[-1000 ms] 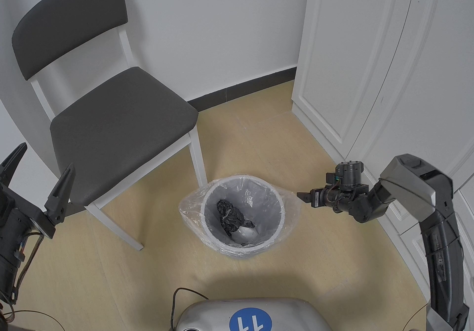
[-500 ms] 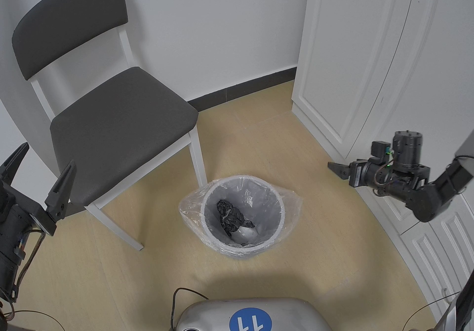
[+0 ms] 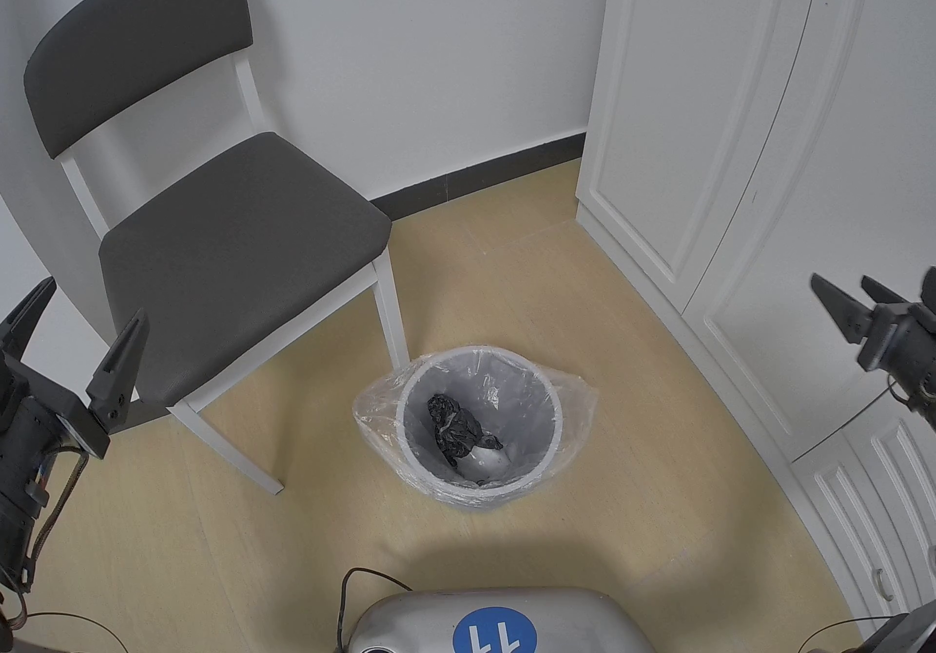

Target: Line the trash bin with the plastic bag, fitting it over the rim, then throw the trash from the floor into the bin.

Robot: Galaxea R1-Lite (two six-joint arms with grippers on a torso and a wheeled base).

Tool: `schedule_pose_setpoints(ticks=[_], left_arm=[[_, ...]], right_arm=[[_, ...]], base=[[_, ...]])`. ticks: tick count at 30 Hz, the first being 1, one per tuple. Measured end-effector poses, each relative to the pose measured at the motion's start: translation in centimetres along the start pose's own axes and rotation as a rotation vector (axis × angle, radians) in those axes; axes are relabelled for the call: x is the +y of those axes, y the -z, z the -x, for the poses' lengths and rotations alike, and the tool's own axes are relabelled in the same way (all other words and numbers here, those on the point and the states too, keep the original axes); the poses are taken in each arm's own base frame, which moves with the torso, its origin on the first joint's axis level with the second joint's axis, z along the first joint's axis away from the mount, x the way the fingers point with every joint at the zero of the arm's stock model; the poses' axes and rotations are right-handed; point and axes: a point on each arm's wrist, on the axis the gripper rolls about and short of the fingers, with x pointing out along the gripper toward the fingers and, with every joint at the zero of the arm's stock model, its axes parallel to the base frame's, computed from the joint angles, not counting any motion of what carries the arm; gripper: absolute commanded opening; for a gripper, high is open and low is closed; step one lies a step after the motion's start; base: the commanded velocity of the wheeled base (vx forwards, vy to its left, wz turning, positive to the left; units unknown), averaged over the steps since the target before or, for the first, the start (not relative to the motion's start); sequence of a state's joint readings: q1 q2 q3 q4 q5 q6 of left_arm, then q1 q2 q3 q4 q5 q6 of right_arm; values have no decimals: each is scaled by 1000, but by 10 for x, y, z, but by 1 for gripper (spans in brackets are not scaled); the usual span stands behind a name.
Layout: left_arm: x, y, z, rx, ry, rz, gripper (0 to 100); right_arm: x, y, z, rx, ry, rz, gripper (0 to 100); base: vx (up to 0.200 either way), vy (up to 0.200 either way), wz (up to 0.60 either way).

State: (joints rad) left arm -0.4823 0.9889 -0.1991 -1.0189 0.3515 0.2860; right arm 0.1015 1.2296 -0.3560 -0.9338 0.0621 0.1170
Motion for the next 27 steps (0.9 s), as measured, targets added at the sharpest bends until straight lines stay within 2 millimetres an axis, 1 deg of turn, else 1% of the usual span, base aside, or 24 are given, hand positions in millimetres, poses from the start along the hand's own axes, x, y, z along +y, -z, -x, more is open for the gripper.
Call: schedule_pose_setpoints(ticks=[3,6,8,12,15,18,22,25,27], left_arm=[[0,-1,0,-1,-3,2,100],[1,-1,0,-4,-6,3,100],[1,-2,0,-8,-7,5,100],[2,-3,1,-17,-11,8,100],[3,-4,2,-22,-13,10,100],[3,-5,2,-26,-14,11,100],[4,-6,3,-31,-18,13,100],[5,-5,3,-30,-29,23,100],[6,-2,5,-21,-34,34,100]], right_arm=[[-1,-5,36,-79,21,-10,100],[0,-4,70,-141,35,-17,100],[1,-1,88,-164,39,-21,100],[3,12,126,-177,45,-27,100],[5,25,150,-170,46,-32,100],[6,39,170,-183,44,-36,100],[6,55,190,-224,43,-39,100],[6,69,197,-235,33,-38,100],[7,73,200,-250,23,-35,100]], base=[[0,0,0],[0,0,0],[0,0,0],[0,0,0],[0,0,0],[0,0,0],[0,0,0],[0,0,0],[0,0,0]])
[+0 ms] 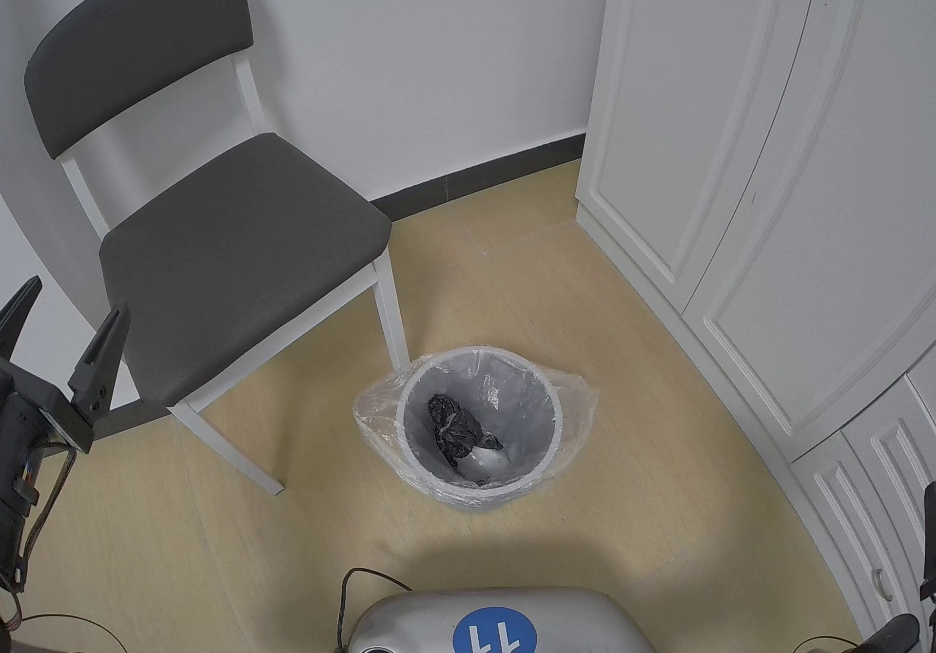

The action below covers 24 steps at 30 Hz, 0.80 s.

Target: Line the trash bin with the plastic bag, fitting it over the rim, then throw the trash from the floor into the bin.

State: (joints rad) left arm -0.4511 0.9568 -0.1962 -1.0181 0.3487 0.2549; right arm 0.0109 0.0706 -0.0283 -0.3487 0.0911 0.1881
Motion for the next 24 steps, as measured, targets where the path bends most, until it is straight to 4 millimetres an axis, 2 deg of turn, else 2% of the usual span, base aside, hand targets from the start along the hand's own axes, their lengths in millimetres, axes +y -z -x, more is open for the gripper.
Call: schedule_pose_setpoints(ticks=[9,16,24], left_arm=[[5,5,12,16,-13,11,100],[10,6,18,8,-49,11,100],[16,15,35,47,-78,31,100]], right_arm=[[-1,12,6,52,10,12,100],[-5,30,9,224,39,59,100],[-5,31,10,228,44,158,100]], base=[[0,0,0],[0,0,0],[0,0,0]])
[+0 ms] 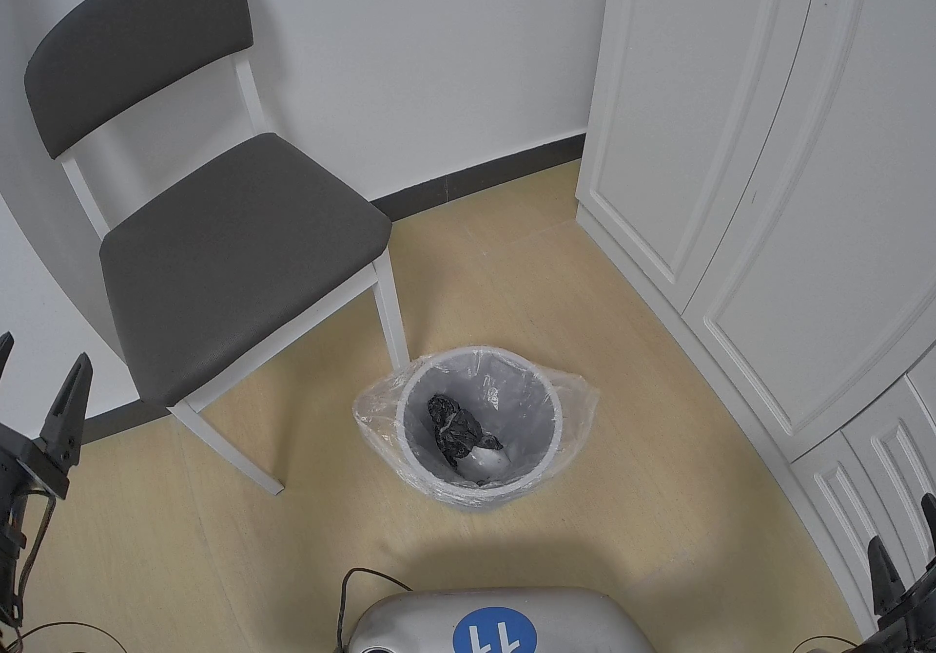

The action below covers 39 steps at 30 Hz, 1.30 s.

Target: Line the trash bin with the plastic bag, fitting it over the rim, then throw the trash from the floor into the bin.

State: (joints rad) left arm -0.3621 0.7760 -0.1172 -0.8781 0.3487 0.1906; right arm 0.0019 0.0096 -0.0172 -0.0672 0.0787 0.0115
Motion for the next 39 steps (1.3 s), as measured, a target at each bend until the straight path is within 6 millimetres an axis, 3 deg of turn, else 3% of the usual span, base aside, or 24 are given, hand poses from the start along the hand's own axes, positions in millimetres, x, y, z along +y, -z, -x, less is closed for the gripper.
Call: schedule_pose_setpoints(ticks=[6,14,19,26,39], left_arm=[[6,7,15,32,-31,9,100],[15,15,37,38,-101,20,100],[19,27,56,50,-167,35,100],[21,35,77,7,-280,40,100],[17,61,100,57,-314,104,100]], right_arm=[[-1,0,0,3,34,122,100],[-4,0,0,-7,178,-59,100],[-6,0,1,-8,253,-46,100],[-4,0,0,5,194,77,100],[-2,6,0,64,80,26,100]], base=[[0,0,0],[0,0,0],[0,0,0],[0,0,0],[0,0,0]])
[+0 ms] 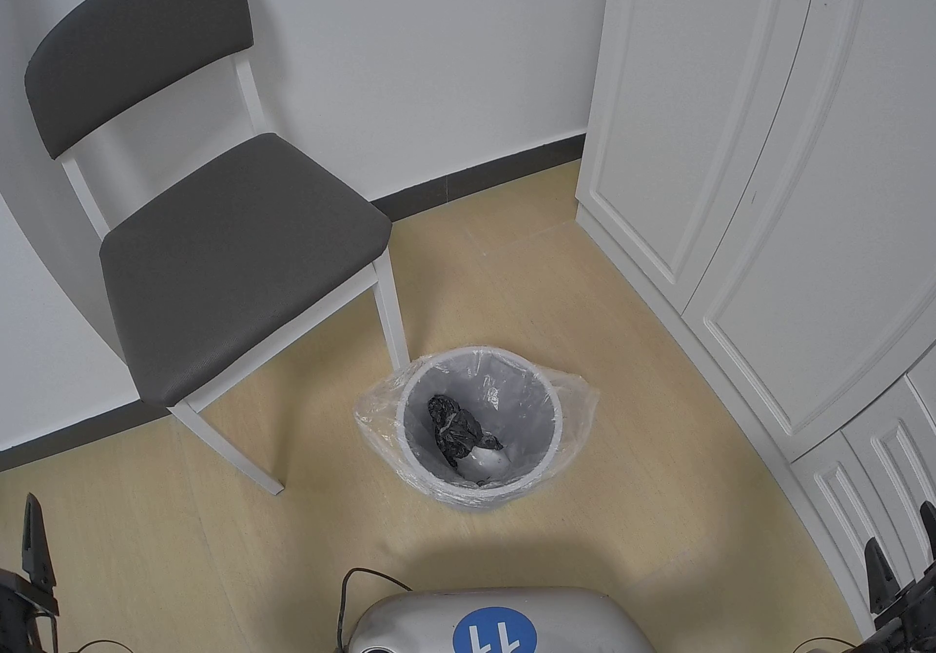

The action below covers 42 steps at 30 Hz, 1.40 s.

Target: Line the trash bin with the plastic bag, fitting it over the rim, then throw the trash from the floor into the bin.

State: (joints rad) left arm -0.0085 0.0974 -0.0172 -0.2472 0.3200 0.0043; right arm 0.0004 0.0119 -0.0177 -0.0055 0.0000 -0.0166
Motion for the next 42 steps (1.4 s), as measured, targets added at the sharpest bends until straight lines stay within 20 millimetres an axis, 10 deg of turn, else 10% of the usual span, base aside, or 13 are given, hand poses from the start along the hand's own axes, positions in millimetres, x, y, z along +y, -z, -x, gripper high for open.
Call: schedule_pose_setpoints(ticks=[42], left_arm=[[-3,21,10,127,252,53,100]], right_arm=[[0,1,0,10,3,-16,100]], base=[[0,0,0]])
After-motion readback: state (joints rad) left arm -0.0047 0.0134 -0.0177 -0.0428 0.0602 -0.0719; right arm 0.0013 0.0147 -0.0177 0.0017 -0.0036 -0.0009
